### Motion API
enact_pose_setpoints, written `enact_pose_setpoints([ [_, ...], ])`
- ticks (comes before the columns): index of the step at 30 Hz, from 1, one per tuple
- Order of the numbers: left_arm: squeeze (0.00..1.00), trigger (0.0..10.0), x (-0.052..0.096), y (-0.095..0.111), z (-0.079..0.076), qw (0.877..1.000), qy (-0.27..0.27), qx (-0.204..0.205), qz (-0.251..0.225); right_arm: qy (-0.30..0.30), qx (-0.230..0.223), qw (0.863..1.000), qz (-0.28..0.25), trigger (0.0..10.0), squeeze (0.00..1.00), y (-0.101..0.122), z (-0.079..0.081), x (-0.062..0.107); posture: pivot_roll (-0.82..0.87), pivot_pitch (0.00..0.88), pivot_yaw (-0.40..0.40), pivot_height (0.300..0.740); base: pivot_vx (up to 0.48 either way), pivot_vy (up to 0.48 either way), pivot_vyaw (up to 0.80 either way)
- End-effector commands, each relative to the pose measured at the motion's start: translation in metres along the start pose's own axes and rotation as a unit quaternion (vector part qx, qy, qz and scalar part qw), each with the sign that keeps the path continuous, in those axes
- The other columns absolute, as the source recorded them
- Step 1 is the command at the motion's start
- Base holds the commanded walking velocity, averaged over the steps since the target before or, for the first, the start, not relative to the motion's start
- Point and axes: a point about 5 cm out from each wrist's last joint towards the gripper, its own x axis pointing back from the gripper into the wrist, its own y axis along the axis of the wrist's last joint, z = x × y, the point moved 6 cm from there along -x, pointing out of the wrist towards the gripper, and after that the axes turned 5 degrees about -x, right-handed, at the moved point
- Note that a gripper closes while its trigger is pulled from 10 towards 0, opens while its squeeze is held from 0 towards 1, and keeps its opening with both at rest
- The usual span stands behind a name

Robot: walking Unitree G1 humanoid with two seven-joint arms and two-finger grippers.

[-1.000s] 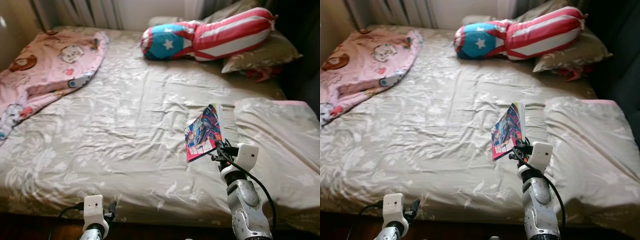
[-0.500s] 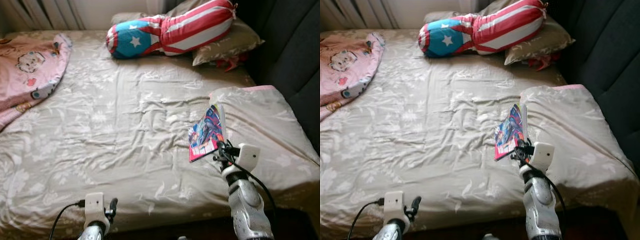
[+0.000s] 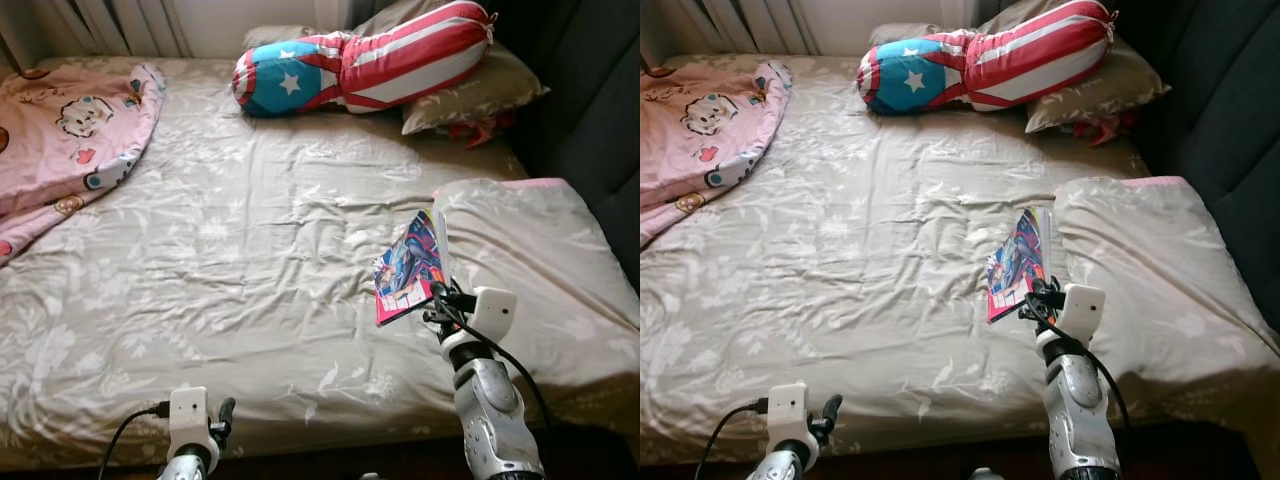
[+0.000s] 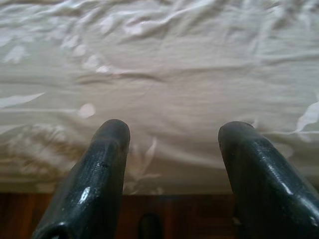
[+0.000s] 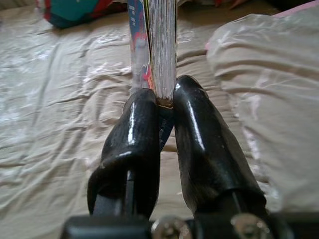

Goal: Clean up the room

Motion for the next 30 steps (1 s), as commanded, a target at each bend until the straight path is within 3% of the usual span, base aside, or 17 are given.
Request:
enact_pose_setpoints([
  [1,0.00,10.0,0.0059,-0.0145,0.0017,1.000,0.004,0.004,0.024,-0.001,0.005,1.000,-0.019,10.0,0.00,0.0083,-0.0011,-0.0014,-0.04,0.182,-0.057,0.740,0.000,0.000,0.00],
  [15,0.00,10.0,0.0061,-0.0146,0.0022,1.000,0.006,0.003,0.024,0.008,0.010,1.000,-0.014,10.0,0.00,0.0056,0.0023,-0.0017,-0.04,0.185,-0.058,0.740,0.000,0.000,0.00],
  [30,0.00,10.0,0.0058,-0.0153,0.0008,1.000,0.006,0.000,0.026,0.013,0.011,1.000,-0.011,10.0,0.00,0.0038,0.0038,-0.0019,-0.04,0.185,-0.059,0.740,0.144,0.000,0.00],
])
